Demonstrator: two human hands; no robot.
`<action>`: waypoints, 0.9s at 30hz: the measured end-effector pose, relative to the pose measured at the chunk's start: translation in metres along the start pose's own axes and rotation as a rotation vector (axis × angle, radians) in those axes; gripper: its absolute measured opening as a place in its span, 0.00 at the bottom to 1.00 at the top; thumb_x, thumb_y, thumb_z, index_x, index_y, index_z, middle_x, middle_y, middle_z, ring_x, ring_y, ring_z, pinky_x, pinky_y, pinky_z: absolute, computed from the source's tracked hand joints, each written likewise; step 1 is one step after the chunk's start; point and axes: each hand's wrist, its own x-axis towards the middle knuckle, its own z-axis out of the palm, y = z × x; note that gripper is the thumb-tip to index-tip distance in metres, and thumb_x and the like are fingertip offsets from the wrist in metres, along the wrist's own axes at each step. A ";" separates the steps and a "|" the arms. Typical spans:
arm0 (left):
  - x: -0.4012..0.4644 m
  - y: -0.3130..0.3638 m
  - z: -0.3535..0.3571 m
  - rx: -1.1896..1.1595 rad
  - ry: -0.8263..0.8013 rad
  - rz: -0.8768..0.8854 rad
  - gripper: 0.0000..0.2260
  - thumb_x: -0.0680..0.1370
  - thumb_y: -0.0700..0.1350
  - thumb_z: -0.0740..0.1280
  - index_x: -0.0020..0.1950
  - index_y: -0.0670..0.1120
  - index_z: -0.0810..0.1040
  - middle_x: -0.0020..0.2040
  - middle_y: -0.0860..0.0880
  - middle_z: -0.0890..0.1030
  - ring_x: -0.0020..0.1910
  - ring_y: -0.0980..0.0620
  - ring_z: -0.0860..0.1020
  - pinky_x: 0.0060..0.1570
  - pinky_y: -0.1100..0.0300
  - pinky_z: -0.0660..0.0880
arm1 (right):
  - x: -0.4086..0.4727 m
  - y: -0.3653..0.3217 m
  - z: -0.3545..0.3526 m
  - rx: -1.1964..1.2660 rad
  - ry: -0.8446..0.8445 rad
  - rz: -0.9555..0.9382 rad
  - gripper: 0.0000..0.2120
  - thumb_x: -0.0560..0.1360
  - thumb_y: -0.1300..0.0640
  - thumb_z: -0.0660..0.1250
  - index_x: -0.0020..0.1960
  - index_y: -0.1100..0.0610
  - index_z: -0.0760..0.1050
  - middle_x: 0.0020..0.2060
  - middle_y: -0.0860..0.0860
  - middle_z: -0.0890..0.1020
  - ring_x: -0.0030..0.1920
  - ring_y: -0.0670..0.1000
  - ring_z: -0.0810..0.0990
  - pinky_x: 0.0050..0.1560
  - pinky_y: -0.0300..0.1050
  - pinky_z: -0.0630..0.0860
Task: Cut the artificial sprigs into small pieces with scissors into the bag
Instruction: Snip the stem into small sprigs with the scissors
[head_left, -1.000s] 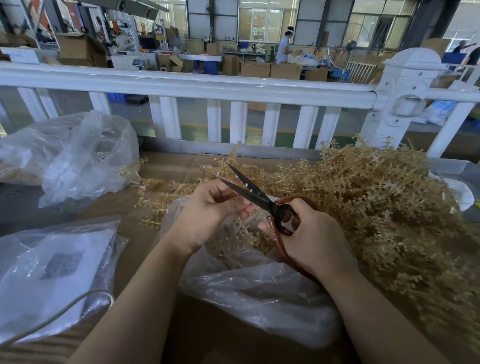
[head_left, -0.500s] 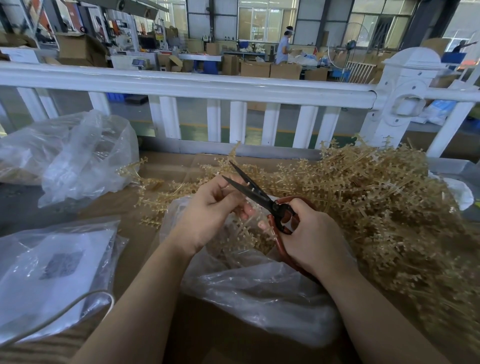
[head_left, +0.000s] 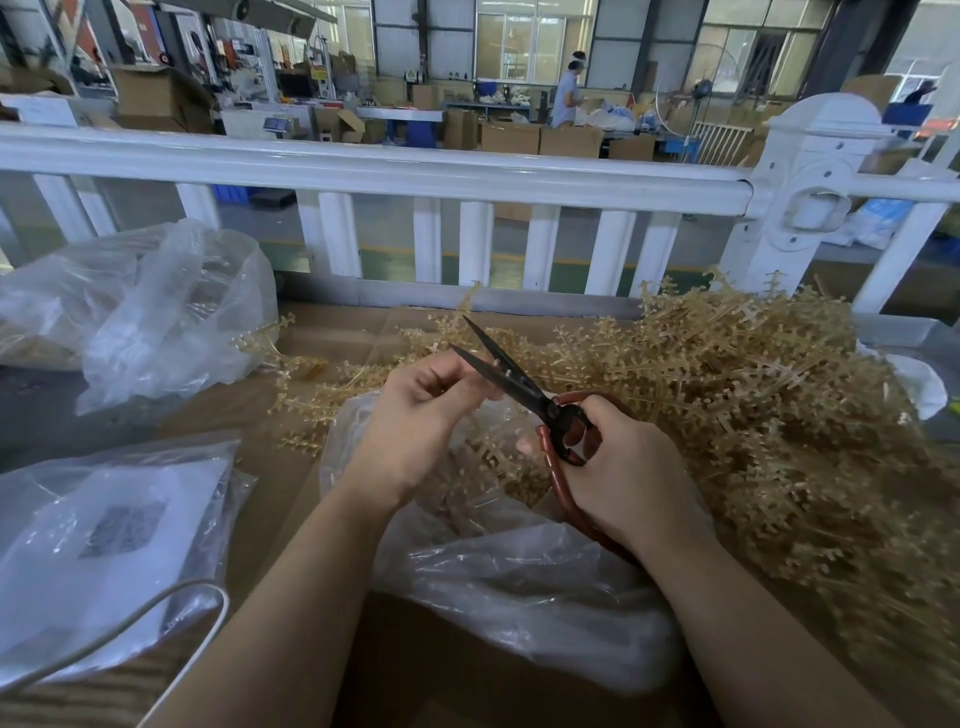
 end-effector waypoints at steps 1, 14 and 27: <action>0.000 -0.001 -0.001 -0.003 0.002 -0.004 0.06 0.79 0.39 0.68 0.49 0.39 0.83 0.45 0.41 0.85 0.46 0.50 0.81 0.51 0.55 0.75 | 0.000 -0.001 0.000 -0.001 0.004 -0.005 0.16 0.75 0.34 0.68 0.47 0.47 0.76 0.34 0.40 0.82 0.34 0.42 0.81 0.30 0.34 0.77; -0.002 0.001 -0.001 0.183 -0.054 0.039 0.05 0.77 0.34 0.68 0.42 0.37 0.82 0.39 0.42 0.82 0.42 0.48 0.80 0.46 0.62 0.75 | 0.000 -0.005 -0.004 0.023 -0.030 0.001 0.24 0.71 0.28 0.58 0.51 0.47 0.75 0.37 0.40 0.82 0.38 0.43 0.82 0.35 0.40 0.80; -0.001 0.002 0.001 0.190 -0.082 0.082 0.05 0.78 0.32 0.67 0.47 0.37 0.82 0.41 0.40 0.82 0.45 0.42 0.80 0.48 0.56 0.76 | -0.001 -0.004 -0.003 0.024 -0.024 0.006 0.24 0.70 0.27 0.53 0.46 0.46 0.72 0.36 0.40 0.81 0.35 0.43 0.80 0.32 0.37 0.77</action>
